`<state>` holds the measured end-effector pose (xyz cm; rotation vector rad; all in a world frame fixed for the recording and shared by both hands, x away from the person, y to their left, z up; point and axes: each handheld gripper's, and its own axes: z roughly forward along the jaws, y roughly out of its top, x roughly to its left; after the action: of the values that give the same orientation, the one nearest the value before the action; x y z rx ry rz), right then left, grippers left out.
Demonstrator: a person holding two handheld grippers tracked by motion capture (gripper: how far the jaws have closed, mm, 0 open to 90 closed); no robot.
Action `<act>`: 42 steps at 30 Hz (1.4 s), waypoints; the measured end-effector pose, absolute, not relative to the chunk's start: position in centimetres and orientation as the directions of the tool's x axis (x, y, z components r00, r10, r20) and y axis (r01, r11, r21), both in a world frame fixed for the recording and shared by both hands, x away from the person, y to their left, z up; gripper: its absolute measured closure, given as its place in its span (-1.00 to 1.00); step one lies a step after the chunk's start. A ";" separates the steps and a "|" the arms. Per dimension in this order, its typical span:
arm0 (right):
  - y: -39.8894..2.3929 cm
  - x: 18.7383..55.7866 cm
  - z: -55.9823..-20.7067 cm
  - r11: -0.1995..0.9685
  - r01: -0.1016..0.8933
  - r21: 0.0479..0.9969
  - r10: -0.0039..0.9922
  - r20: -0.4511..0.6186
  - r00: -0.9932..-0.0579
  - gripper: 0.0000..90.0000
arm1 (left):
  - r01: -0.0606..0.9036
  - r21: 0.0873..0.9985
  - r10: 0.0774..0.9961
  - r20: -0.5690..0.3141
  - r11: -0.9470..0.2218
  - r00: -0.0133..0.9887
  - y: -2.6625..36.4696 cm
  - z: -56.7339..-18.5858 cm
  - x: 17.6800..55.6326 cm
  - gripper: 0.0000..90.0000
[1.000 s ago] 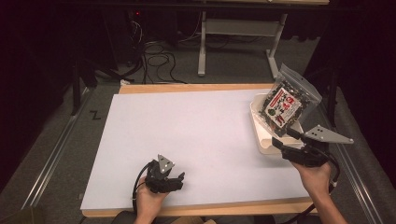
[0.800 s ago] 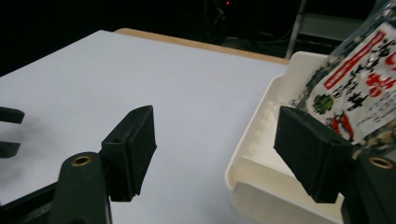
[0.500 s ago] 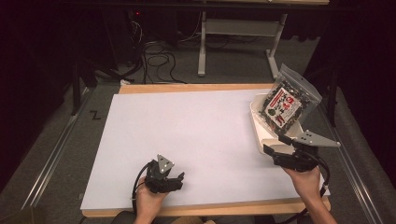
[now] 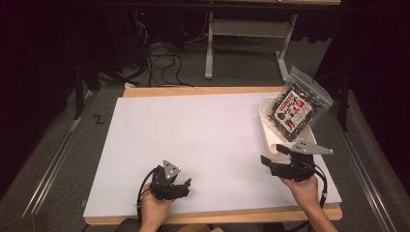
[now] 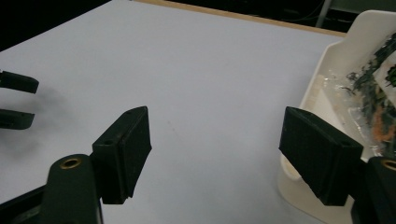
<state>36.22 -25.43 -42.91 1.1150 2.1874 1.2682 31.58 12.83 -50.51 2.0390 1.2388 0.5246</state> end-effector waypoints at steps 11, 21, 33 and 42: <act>-23.9 36.5 -44.3 0.318 0.465 0.826 0.758 0.073 -0.649 -0.47 | 0.609 0.729 0.885 -0.009 -0.312 0.465 12.8 -50.5 31.6 -0.47; -22.4 37.3 -45.6 0.375 0.484 0.791 0.730 0.070 -0.680 -0.16 | 0.607 0.731 0.885 -0.010 -0.311 0.465 12.9 -50.4 31.5 -0.47; -21.9 37.7 -47.3 0.361 0.526 0.770 0.735 0.112 -0.668 -0.14 | 0.602 0.734 0.882 -0.009 -0.314 0.471 12.8 -50.4 31.5 -0.47; -22.6 37.4 -48.3 0.333 0.516 0.789 0.720 0.140 -0.679 -0.03 | 0.600 0.734 0.879 -0.008 -0.318 0.476 12.6 -50.4 31.5 -0.47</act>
<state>37.39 -22.58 -48.33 1.1195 2.3626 1.2657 31.53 12.64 -50.39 2.0410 1.2209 0.5240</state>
